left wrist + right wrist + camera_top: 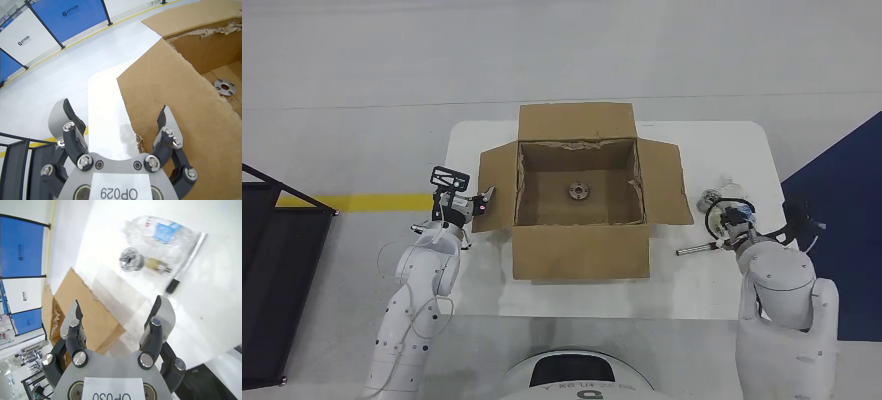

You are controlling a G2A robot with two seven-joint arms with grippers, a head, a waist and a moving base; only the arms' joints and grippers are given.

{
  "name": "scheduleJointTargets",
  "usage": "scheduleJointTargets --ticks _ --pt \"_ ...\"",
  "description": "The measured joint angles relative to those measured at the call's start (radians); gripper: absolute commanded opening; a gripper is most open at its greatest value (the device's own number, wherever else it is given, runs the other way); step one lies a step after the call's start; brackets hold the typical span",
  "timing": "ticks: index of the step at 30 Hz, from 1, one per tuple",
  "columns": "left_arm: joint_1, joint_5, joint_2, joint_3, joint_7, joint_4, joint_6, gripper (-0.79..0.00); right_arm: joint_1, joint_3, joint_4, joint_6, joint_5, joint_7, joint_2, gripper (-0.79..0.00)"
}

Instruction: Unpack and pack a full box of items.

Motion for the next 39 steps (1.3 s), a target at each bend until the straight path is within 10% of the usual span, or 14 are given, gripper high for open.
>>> scheduleJointTargets --ticks 18,27,31,39 --pt "0.000 0.000 0.000 0.000 0.000 0.000 0.000 0.000 0.195 -0.059 0.425 0.088 -0.188 0.081 0.036 -0.533" --pt "0.000 0.000 0.000 0.000 0.000 0.000 0.000 0.000 0.220 -0.079 0.477 0.115 -0.185 0.055 0.041 -0.625" --pt "0.000 0.000 0.000 0.000 0.000 0.000 0.000 0.000 0.216 -0.077 0.489 0.126 -0.171 0.043 0.043 -0.785" --pt "0.000 0.000 0.000 0.000 0.000 0.000 0.000 0.000 0.175 -0.087 0.436 0.152 -0.151 0.018 0.046 -0.785"
